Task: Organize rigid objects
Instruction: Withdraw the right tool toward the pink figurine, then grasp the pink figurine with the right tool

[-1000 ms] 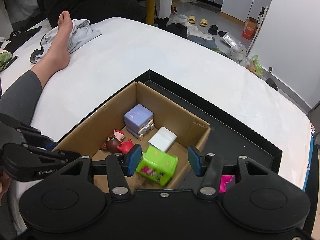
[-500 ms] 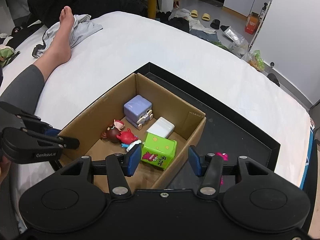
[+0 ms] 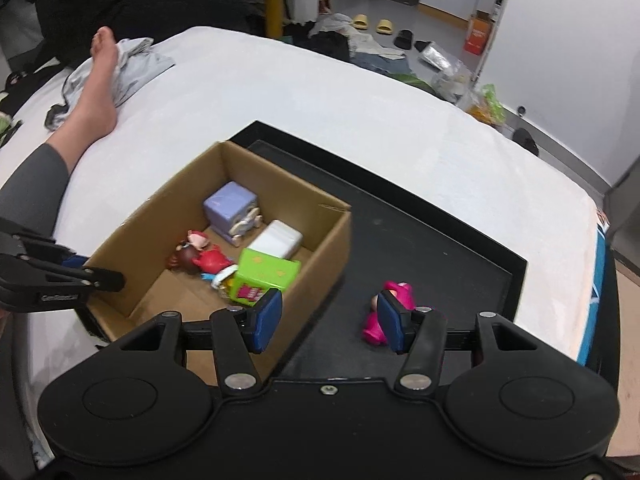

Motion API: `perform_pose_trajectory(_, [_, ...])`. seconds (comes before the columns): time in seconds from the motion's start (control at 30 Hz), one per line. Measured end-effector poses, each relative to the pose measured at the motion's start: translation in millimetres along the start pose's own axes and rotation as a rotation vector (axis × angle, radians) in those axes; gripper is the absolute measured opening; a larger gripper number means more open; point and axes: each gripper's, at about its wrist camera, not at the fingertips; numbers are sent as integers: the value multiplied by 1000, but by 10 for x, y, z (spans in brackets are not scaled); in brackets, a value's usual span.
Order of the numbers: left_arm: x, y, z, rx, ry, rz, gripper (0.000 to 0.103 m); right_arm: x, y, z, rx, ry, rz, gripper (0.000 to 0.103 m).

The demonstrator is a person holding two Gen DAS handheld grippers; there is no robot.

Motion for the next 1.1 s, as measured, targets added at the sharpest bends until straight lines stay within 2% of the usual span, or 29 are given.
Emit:
perform_pose_trajectory(0.2, [-2,-21,9,4,5,5,14,97,251,19,73,-10,7,53])
perform_pose_trajectory(0.53, [-25,-48,26,8,12,20,14,568,494,78,175,-57,11,53])
perform_pose_trajectory(0.9, [-15,-103,18,6,11,46,14,946,602,84,277,-60,28,52])
perform_pose_trajectory(1.1, [-15,-120,29,-6,21,52,14,1083,583,118,298,-32,18,52])
Point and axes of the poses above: each gripper's, at about its wrist camera, not at the fingertips, and x roughly the way its jaws point, y to its right, z to its underside, and after that the axes turned 12 degrees about -y, right-handed
